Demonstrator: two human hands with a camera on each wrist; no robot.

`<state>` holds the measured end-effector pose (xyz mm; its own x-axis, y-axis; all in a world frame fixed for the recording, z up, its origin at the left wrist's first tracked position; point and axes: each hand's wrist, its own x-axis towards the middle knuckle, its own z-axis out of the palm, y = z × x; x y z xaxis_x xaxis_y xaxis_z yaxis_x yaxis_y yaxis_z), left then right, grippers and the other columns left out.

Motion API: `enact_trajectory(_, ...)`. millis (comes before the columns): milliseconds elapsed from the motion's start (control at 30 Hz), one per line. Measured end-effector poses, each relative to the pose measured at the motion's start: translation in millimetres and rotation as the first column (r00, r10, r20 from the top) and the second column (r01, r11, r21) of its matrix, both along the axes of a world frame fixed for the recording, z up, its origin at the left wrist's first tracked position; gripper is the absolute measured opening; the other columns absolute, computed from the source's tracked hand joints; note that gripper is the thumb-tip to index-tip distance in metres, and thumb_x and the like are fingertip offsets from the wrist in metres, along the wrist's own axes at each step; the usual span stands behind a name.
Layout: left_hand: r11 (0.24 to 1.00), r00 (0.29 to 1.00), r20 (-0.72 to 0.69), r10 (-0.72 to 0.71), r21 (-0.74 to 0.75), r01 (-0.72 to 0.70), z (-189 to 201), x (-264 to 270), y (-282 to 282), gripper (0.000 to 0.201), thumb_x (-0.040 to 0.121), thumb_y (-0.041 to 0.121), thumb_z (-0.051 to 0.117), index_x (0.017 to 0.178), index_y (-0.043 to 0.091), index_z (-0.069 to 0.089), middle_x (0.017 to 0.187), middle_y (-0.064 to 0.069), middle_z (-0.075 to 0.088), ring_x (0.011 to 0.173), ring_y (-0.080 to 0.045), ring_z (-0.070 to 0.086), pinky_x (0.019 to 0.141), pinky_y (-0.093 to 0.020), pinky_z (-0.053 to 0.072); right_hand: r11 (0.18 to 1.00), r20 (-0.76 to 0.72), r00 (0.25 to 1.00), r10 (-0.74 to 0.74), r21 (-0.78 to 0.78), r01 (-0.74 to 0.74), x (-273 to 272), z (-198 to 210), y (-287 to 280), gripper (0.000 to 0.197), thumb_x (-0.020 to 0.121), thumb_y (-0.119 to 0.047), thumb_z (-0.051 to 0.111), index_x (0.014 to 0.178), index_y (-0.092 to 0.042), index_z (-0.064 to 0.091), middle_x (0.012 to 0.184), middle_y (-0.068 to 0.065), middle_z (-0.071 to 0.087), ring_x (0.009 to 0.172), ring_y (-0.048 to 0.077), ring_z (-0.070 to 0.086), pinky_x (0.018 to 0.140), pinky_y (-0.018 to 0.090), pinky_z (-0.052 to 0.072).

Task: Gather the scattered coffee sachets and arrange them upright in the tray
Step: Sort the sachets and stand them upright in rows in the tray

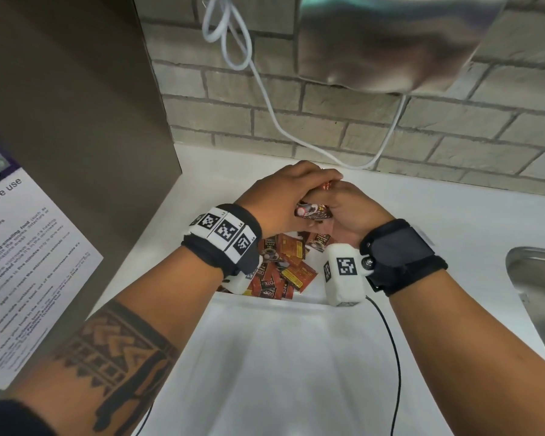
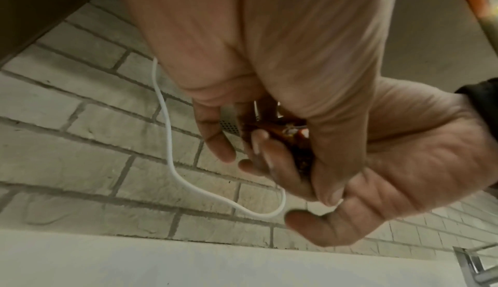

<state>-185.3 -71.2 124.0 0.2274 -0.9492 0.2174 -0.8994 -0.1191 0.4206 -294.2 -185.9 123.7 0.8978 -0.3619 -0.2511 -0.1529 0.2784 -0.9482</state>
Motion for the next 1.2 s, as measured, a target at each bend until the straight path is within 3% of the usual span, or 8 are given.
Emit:
enact_trajectory(333, 0.998, 0.997, -0.049, -0.051, 0.028, 0.052, -12, -14, -11, 0.107, 0.073, 0.027, 0.085, 0.157, 0.037, 0.021, 0.138, 0.008, 0.049, 0.119, -0.01, 0.05, 0.099, -0.035, 0.049, 0.992, 0.028, 0.999, -0.024, 0.126, 0.02, -18, -15, -3, 0.013, 0.089, 0.007, 0.06, 0.096, 0.001, 0.069, 0.093, 0.02, 0.072, 0.089, 0.032, 0.07, 0.079, 0.044, 0.057)
enact_trajectory(433, 0.999, 0.938, -0.344, 0.037, 0.012, -0.035, -21, -12, -10, 0.132, 0.06, 0.045, 0.092, 0.16, 0.033, 0.007, 0.155, 0.008, 0.029, 0.137, -0.009, 0.037, 0.111, -0.028, 0.039, 0.986, 0.045, 0.998, -0.05, 0.162, 0.042, -23, -17, -2, 0.014, 0.091, 0.005, 0.06, 0.103, 0.005, 0.067, 0.1, 0.021, 0.071, 0.092, 0.032, 0.07, 0.079, 0.041, 0.06)
enact_trajectory(500, 0.986, 0.679, -0.72, 0.141, 0.037, -0.165, -24, -9, -8, 0.145, 0.05, 0.068, 0.087, 0.16, 0.031, 0.0, 0.163, 0.008, 0.017, 0.143, -0.014, 0.031, 0.11, -0.035, 0.04, 0.989, 0.057, 0.997, -0.055, 0.14, 0.047, -26, -13, -4, 0.017, 0.091, 0.003, 0.059, 0.106, 0.006, 0.066, 0.107, 0.021, 0.069, 0.097, 0.03, 0.069, 0.082, 0.039, 0.06)
enact_trajectory(600, 0.991, 0.124, -0.99, 0.065, 0.05, -0.125, -23, -11, -8, 0.139, 0.047, 0.072, 0.086, 0.157, 0.014, 0.023, 0.152, -0.01, 0.042, 0.135, -0.026, 0.047, 0.1, -0.05, 0.051, 0.988, 0.167, 0.984, -0.058, 0.153, 0.032, -24, -6, 0, 0.031, 0.091, -0.002, 0.059, 0.12, 0.008, 0.06, 0.113, 0.022, 0.065, 0.104, 0.032, 0.066, 0.092, 0.042, 0.055)
enact_trajectory(767, 0.98, -0.161, -0.976, -0.147, -0.121, -0.158, -6, -21, -16, 0.058, 0.076, 0.02, 0.081, 0.131, 0.015, 0.06, 0.111, -0.011, 0.065, 0.104, -0.028, 0.063, 0.097, -0.058, 0.05, 0.99, 0.214, 0.976, -0.038, -0.128, 0.067, -9, 0, 3, 0.041, 0.092, -0.004, 0.062, 0.129, 0.008, 0.05, 0.122, 0.023, 0.064, 0.113, 0.03, 0.065, 0.099, 0.044, 0.053)
enact_trajectory(833, 0.971, -0.161, -0.974, -0.158, -0.124, -0.205, -2, -20, -15, 0.055, 0.086, 0.01, 0.064, 0.141, 0.012, 0.054, 0.115, -0.013, 0.066, 0.102, -0.027, 0.065, 0.091, -0.055, 0.055, 0.907, 0.146, 0.989, 0.0, -0.416, 0.061, -8, 4, -3, 0.038, 0.091, -0.014, 0.069, 0.123, -0.002, 0.051, 0.122, 0.016, 0.063, 0.11, 0.021, 0.067, 0.095, 0.036, 0.056)
enact_trajectory(1000, 0.971, 0.079, -0.989, -0.124, -0.137, -0.195, 2, -14, -12, 0.044, 0.098, 0.002, 0.053, 0.138, 0.019, 0.057, 0.113, -0.007, 0.07, 0.09, -0.02, 0.069, 0.07, -0.041, 0.06, 0.661, 0.035, 0.998, -0.044, -0.748, 0.056, -11, 5, -14, 0.057, 0.072, -0.049, 0.083, 0.107, -0.057, 0.04, 0.128, -0.005, 0.041, 0.12, 0.014, 0.051, 0.096, 0.026, 0.048)
enact_trajectory(1200, 0.973, 0.219, -0.97, -0.108, -0.149, -0.179, -7, -11, -9, 0.041, 0.094, 0.007, 0.066, 0.134, 0.017, 0.059, 0.099, 0.0, 0.069, 0.085, -0.015, 0.067, 0.073, -0.041, 0.06, 0.721, 0.109, 0.992, -0.063, -0.683, 0.121, -15, 20, -29, 0.034, 0.086, -0.031, 0.078, 0.108, -0.013, 0.059, 0.105, 0.011, 0.067, 0.082, 0.021, 0.068, 0.077, 0.028, 0.057)
